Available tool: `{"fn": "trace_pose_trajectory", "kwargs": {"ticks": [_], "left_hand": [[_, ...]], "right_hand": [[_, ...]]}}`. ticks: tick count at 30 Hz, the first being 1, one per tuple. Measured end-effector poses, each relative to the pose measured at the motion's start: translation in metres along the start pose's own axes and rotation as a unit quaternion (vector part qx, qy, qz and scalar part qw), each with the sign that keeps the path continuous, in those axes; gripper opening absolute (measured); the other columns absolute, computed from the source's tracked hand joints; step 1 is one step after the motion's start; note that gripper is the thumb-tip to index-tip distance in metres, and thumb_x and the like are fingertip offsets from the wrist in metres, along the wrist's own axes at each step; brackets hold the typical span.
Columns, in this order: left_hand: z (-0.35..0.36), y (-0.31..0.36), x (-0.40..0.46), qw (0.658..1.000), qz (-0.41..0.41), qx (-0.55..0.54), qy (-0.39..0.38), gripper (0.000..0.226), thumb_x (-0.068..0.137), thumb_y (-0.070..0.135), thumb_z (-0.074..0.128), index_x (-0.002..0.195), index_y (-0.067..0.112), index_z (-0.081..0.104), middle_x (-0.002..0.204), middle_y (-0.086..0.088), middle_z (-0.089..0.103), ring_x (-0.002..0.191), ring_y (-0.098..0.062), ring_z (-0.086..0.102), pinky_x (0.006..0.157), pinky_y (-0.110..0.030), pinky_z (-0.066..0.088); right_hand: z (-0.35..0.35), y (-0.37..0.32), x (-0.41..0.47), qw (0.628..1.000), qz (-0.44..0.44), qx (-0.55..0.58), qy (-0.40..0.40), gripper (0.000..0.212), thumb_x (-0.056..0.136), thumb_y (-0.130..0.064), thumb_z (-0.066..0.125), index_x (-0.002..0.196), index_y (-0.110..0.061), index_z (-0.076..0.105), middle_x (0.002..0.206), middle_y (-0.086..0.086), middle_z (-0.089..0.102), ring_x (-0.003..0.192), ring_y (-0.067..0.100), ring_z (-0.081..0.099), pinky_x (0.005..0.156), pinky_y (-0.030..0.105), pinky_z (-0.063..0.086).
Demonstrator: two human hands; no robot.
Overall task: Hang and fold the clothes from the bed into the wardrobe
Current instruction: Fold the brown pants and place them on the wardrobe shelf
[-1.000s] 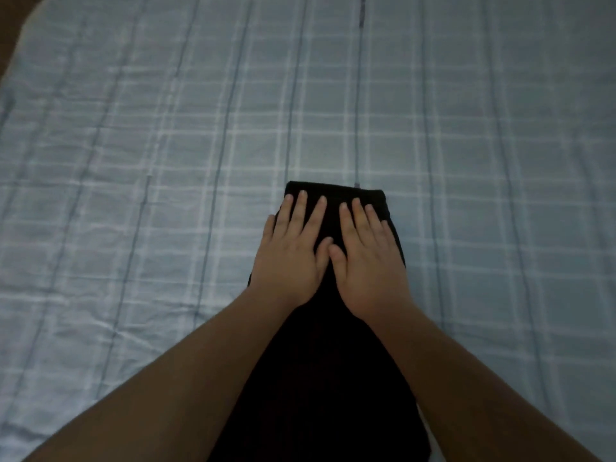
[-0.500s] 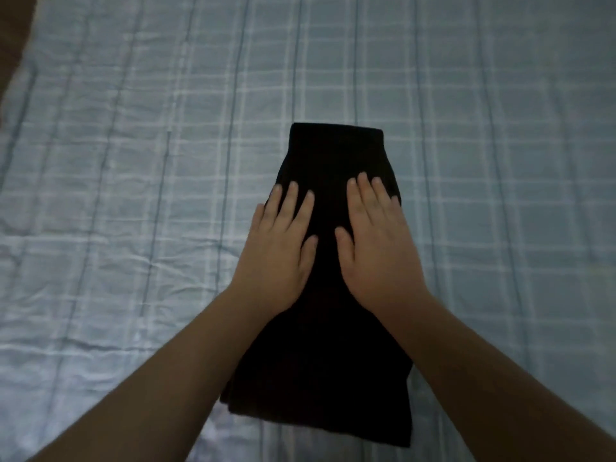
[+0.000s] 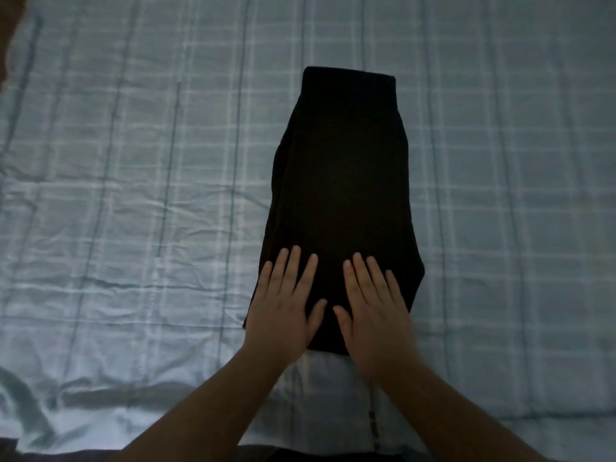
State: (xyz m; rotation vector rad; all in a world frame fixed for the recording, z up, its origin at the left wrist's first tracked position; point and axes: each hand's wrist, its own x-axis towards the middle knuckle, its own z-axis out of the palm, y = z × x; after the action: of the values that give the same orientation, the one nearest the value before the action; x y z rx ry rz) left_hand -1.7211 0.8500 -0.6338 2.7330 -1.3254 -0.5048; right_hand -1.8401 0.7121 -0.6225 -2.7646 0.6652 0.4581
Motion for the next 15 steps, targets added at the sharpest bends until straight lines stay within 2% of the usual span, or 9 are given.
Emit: {"fn": "trace_pose_trajectory", "kwargs": {"ticks": [5, 12, 15], "left_hand": [[0.016, 0.003, 0.005, 0.999, -0.006, 0.034, -0.004, 0.071, 0.101, 0.053, 0.030, 0.159, 0.019, 0.008, 0.165, -0.013, 0.006, 0.153, -0.026, -0.001, 0.124, -0.048, 0.007], [0.014, 0.001, 0.008, 1.000, 0.004, 0.023, -0.005, 0.072, 0.101, 0.051, 0.031, 0.159, 0.013, 0.010, 0.164, -0.017, 0.009, 0.153, -0.029, 0.002, 0.123, -0.050, 0.011], [-0.001, -0.005, -0.011, 0.996, 0.083, -0.020, 0.037, 0.073, 0.101, 0.049, 0.040, 0.157, 0.009, 0.017, 0.164, -0.016, 0.012, 0.153, -0.028, 0.005, 0.123, -0.049, 0.012]], "right_hand": [[0.019, 0.003, 0.006, 1.000, 0.000, -0.006, 0.009, 0.066, 0.102, -0.046, 0.027, 0.158, -0.013, 0.014, 0.166, 0.008, 0.012, 0.153, 0.022, 0.004, 0.123, 0.049, 0.012], [0.018, 0.005, 0.009, 1.000, -0.012, -0.006, 0.005, 0.067, 0.102, -0.047, 0.023, 0.158, -0.012, 0.011, 0.166, 0.009, 0.009, 0.154, 0.022, 0.001, 0.124, 0.048, 0.010], [0.006, 0.009, -0.010, 0.998, -0.054, 0.012, 0.031, 0.068, 0.101, -0.047, 0.027, 0.157, -0.013, 0.010, 0.165, 0.009, 0.007, 0.154, 0.022, 0.001, 0.123, 0.049, 0.010]]}}
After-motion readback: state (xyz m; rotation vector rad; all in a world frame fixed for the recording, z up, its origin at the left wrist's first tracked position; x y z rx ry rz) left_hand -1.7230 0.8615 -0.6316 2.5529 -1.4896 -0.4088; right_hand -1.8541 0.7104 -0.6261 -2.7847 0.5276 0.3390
